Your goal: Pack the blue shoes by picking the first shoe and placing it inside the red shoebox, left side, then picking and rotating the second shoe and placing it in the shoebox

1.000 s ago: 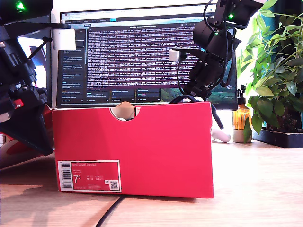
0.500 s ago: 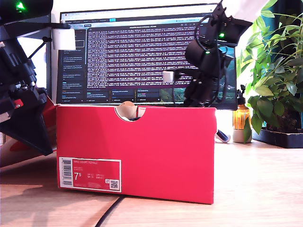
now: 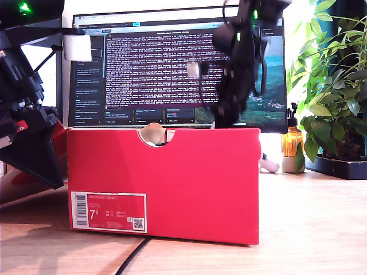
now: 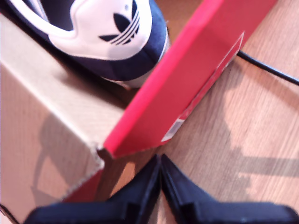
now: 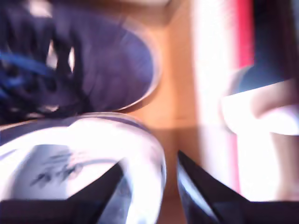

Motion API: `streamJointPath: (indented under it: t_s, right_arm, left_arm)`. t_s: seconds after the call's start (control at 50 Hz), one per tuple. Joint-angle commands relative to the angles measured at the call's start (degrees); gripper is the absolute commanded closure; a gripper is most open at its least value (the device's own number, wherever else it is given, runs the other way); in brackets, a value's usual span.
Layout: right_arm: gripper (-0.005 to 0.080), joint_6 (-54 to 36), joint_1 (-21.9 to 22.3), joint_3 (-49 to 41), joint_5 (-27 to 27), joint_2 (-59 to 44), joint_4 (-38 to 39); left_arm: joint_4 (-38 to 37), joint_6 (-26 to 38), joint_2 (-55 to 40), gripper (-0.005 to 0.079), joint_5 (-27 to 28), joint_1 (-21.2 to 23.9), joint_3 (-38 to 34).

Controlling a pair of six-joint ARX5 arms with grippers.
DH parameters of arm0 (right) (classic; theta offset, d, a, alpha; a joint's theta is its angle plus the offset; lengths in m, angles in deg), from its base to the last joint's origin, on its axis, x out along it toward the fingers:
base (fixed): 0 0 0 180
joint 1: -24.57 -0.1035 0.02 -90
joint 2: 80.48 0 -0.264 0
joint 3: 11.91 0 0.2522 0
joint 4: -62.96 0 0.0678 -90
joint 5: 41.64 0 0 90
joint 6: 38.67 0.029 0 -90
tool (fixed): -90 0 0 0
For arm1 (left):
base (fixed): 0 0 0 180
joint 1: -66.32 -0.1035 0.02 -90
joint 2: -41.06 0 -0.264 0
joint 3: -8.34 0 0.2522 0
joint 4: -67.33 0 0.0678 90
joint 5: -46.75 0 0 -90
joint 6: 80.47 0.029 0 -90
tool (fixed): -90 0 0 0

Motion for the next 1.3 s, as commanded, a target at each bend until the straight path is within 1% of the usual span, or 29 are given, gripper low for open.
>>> streamJointPath:
  t_s: [0.0,0.16,0.24,0.32,0.38,0.4,0.44,0.46,0.52,0.54,0.58,0.68,0.84,0.96,1.08,1.28]
  right_arm:
    - [0.0497,1.62,-0.39,2.25,0.07,2.89,-3.02]
    - [0.0497,4.85,-0.59,3.19,1.77,2.89,-8.57]
    - [0.0497,8.57,-0.59,3.19,1.60,2.89,-12.22]
    - [0.0497,14.62,-0.61,3.19,2.10,2.95,-14.78]
    - [0.0513,18.21,-0.59,3.21,1.95,3.06,-16.00]
    - [0.0524,19.52,-0.59,3.23,2.01,3.08,-16.35]
    - [0.0575,21.09,-0.59,3.23,2.21,3.10,-17.20]
    - [0.0614,21.38,-0.57,3.23,2.19,3.17,-17.55]
    - [0.0781,22.97,-0.42,3.23,2.14,3.48,-18.29]
    - [0.0756,22.97,-0.44,3.23,2.14,3.58,-18.25]
    - [0.0767,24.65,-0.39,3.23,2.16,3.87,-17.94]
    - [0.0765,30.18,-0.07,3.23,2.29,5.05,-16.28]
    - [0.0765,36.09,1.22,3.23,7.06,8.02,-13.33]
    - [0.0765,40.68,3.06,3.23,7.34,10.88,-11.02]
    - [0.0765,40.92,4.68,3.23,7.34,13.42,-10.91]
    - [0.0765,40.54,6.84,3.23,7.34,16.41,-12.90]
  left_arm:
    - [0.26,0.00,-0.87,0.0761,0.11,0.09,0.48]
    - [0.22,0.00,-0.87,0.0761,0.09,0.09,0.48]
    - [0.24,0.00,-0.87,0.0761,0.11,0.11,0.48]
    - [0.24,0.00,-0.87,0.0761,0.31,0.11,0.48]
    - [0.28,0.00,-0.87,0.0761,0.52,0.11,0.48]
    - [0.33,0.02,-0.87,0.0761,0.52,0.11,0.48]
    - [0.42,0.02,-0.87,0.0761,0.74,0.11,0.48]
    - [0.44,0.04,-0.87,0.0761,0.96,0.11,0.48]
    - [0.44,0.17,-0.87,0.0761,1.09,0.09,0.48]
    - [0.44,0.17,-0.87,0.0761,1.09,0.09,0.48]
    - [0.42,-0.02,-0.87,0.0761,1.09,0.09,0.50]
    - [0.24,-1.66,-0.74,0.0762,0.63,0.11,0.57]
    - [-1.66,-5.03,0.20,0.0762,-1.16,0.11,0.57]
    - [-4.42,-8.57,2.29,0.0762,-1.66,0.13,0.57]
    - [-6.73,-11.17,5.62,0.0762,-1.31,0.74,0.57]
    - [-9.81,-15.28,11.87,0.0762,-0.15,2.21,0.57]
